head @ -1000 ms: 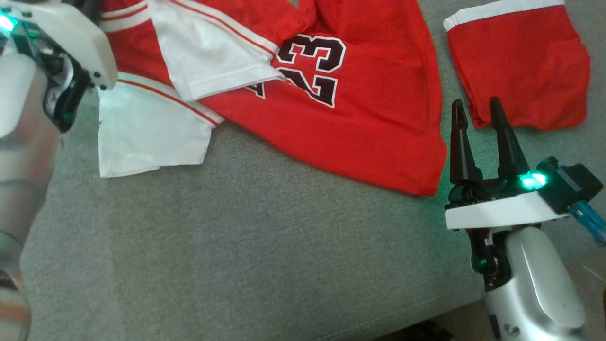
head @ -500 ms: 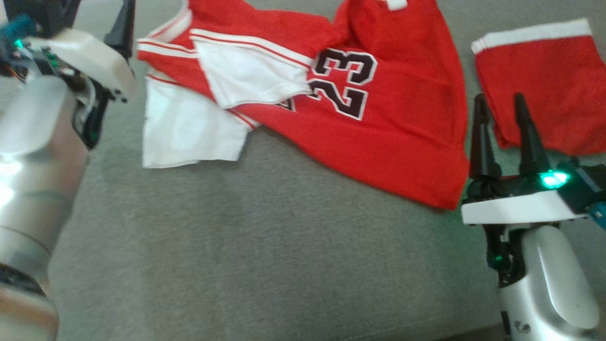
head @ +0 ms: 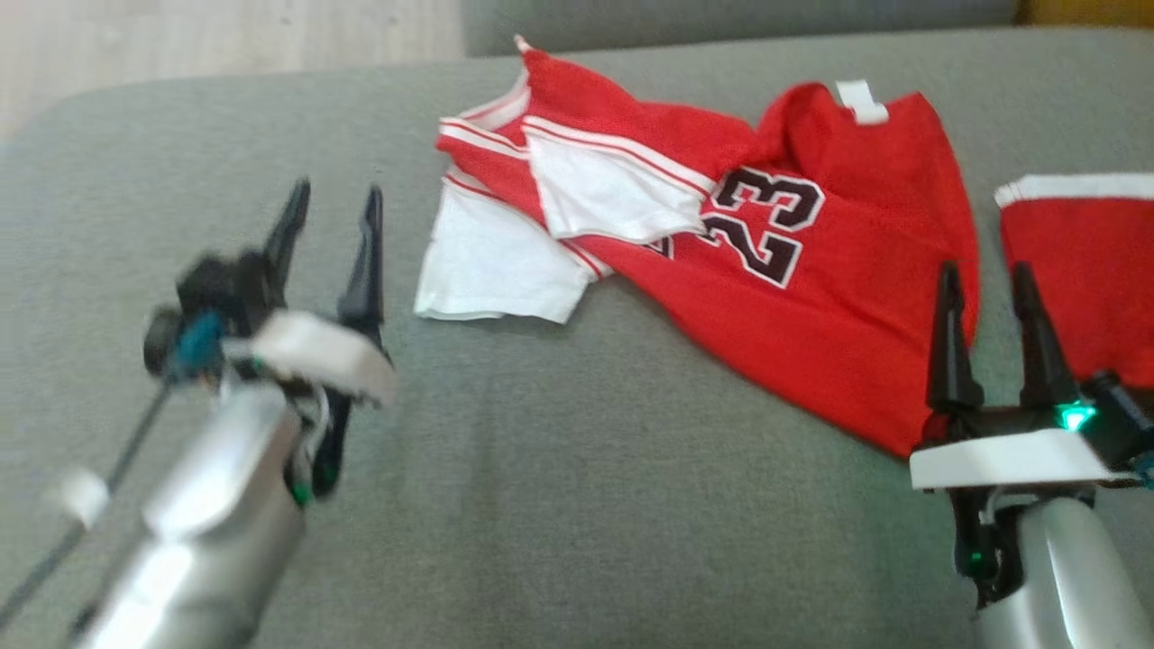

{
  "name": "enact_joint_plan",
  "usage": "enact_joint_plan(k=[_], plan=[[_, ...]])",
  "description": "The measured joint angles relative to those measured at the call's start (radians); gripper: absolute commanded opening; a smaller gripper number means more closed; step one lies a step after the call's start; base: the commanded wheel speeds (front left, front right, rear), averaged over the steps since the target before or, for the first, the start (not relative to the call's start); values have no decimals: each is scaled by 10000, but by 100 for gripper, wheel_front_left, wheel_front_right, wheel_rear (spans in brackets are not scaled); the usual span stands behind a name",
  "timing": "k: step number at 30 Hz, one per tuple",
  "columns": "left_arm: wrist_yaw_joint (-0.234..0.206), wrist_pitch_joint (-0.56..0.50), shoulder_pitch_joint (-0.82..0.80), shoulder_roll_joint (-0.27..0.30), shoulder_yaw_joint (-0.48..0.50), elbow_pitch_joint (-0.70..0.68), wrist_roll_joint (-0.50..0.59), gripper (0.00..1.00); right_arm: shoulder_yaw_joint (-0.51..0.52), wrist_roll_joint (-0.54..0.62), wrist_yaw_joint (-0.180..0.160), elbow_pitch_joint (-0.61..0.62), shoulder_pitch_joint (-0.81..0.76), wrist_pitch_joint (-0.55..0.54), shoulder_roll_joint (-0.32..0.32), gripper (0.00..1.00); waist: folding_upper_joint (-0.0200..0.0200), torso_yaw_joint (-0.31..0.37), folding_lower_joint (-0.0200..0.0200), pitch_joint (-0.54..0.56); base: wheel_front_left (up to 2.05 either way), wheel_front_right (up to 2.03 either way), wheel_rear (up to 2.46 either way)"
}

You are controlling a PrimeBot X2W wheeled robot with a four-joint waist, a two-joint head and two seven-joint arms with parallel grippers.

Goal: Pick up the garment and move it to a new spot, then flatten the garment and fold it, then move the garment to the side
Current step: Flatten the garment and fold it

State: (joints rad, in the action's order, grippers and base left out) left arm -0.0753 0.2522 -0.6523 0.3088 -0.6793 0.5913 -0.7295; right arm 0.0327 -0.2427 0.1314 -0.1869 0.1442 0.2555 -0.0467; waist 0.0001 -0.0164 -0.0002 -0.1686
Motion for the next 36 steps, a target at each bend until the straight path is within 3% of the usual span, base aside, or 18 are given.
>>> enact_joint_plan(k=[6,13,23,29,36], plan=[[-706,0,2272,-228,907,-1933,539,100,-8,109,0,-8,-195,0,2,100,0,-372,0,361,0,0,0],[-675,-29,2860,-297,995,-2228,742,100,-236,109,0,-2,-250,0,2,100,0,-360,2,251,0,0,0],[128,-1651,1558,-245,458,-788,734,100,-431,50,0,40,-67,0,2,100,0,125,4,-309,0,0,0],[332,-2529,654,-265,280,625,771,100,-476,-4,0,138,151,0,0,100,0,521,4,-796,0,0,0],[412,-2788,-1,-309,265,1854,780,100,-506,-38,0,205,302,0,0,100,0,939,4,-1176,0,0,0]])
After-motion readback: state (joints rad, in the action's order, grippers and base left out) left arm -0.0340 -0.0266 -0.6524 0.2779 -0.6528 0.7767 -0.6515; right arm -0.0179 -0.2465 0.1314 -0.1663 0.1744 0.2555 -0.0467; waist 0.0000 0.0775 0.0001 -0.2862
